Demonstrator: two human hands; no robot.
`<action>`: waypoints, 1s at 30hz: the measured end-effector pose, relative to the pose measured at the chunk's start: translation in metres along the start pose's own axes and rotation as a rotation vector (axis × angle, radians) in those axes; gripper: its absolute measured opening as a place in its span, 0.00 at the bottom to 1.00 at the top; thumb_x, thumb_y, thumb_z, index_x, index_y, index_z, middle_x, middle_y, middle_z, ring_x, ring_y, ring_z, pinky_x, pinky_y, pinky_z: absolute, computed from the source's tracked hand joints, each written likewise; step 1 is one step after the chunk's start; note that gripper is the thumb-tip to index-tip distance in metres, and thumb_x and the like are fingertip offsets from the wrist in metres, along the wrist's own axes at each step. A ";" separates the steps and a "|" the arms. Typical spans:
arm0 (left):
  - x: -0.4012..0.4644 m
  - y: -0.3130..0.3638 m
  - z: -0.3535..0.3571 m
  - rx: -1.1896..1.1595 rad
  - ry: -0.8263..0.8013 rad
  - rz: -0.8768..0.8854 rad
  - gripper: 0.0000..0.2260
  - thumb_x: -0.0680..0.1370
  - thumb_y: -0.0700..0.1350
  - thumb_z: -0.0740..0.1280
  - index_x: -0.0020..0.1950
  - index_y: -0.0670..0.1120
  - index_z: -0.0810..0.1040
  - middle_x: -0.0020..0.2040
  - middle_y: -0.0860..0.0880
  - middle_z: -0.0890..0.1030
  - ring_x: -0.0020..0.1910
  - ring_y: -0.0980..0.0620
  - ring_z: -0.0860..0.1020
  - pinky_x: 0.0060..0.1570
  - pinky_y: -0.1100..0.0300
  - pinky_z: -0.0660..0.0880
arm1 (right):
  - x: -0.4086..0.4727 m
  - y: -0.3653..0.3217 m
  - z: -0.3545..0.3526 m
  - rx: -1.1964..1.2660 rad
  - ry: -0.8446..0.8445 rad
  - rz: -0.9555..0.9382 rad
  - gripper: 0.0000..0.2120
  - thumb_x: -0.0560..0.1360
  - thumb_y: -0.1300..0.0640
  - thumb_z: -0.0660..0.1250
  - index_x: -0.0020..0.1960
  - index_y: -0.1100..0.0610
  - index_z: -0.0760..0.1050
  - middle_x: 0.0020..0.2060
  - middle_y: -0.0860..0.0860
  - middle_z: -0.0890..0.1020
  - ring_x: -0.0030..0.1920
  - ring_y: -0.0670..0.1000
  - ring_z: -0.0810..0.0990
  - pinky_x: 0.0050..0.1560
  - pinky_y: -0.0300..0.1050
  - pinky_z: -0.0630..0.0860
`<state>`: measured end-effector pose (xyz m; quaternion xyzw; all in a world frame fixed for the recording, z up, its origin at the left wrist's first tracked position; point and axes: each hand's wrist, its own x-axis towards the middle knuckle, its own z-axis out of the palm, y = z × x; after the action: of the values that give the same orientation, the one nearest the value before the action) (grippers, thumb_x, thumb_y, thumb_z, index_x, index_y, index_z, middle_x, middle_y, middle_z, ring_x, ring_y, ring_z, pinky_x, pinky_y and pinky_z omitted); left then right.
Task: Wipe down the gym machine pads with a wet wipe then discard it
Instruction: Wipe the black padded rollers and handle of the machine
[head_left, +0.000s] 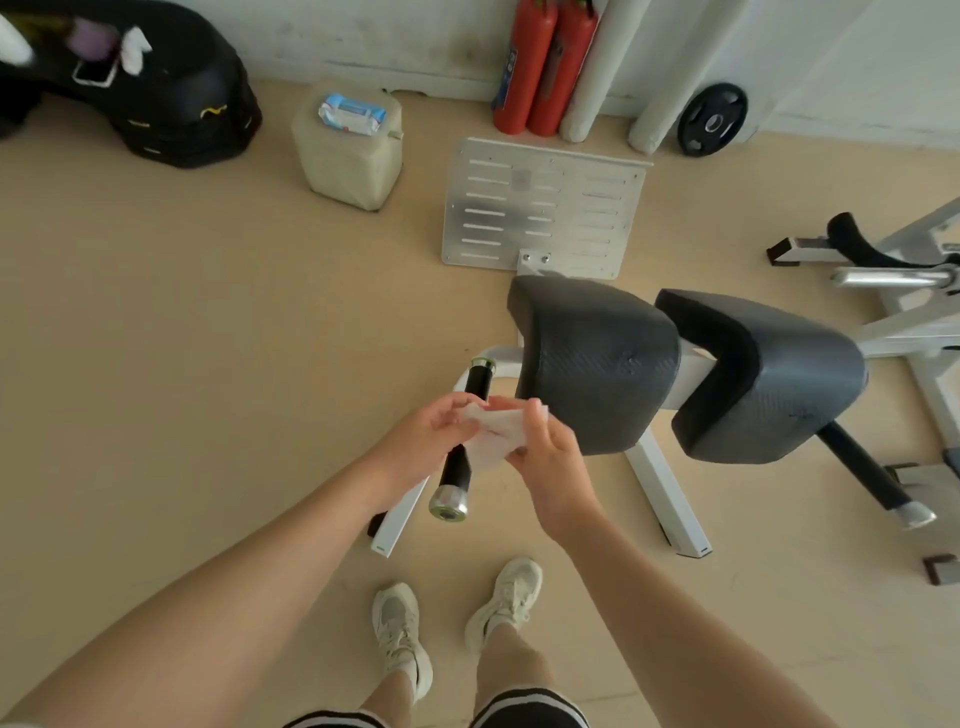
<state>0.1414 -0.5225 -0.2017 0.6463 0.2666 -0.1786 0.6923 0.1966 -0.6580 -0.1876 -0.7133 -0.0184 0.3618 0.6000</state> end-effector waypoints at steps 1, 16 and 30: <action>0.002 0.006 0.003 -0.008 0.031 0.023 0.08 0.78 0.47 0.61 0.56 0.50 0.76 0.52 0.50 0.80 0.51 0.55 0.77 0.51 0.65 0.71 | 0.002 -0.006 -0.006 0.031 0.021 0.007 0.16 0.81 0.52 0.51 0.51 0.52 0.78 0.45 0.49 0.81 0.47 0.45 0.80 0.53 0.41 0.76; 0.091 0.074 0.078 0.077 0.433 0.014 0.19 0.80 0.47 0.56 0.70 0.44 0.63 0.69 0.47 0.69 0.68 0.48 0.68 0.60 0.58 0.65 | 0.072 -0.088 -0.149 -0.520 0.357 -0.131 0.11 0.81 0.55 0.55 0.57 0.53 0.75 0.46 0.51 0.79 0.46 0.50 0.77 0.51 0.47 0.77; 0.154 0.085 0.060 0.050 0.380 -0.106 0.18 0.81 0.50 0.53 0.63 0.42 0.72 0.61 0.45 0.75 0.61 0.47 0.73 0.55 0.55 0.66 | 0.201 -0.112 -0.127 -0.931 0.081 -0.193 0.13 0.80 0.59 0.54 0.60 0.64 0.70 0.52 0.61 0.78 0.52 0.60 0.77 0.51 0.48 0.73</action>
<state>0.3224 -0.5583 -0.2245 0.6705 0.4214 -0.0962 0.6030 0.4594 -0.6415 -0.1878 -0.9149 -0.2213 0.2294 0.2478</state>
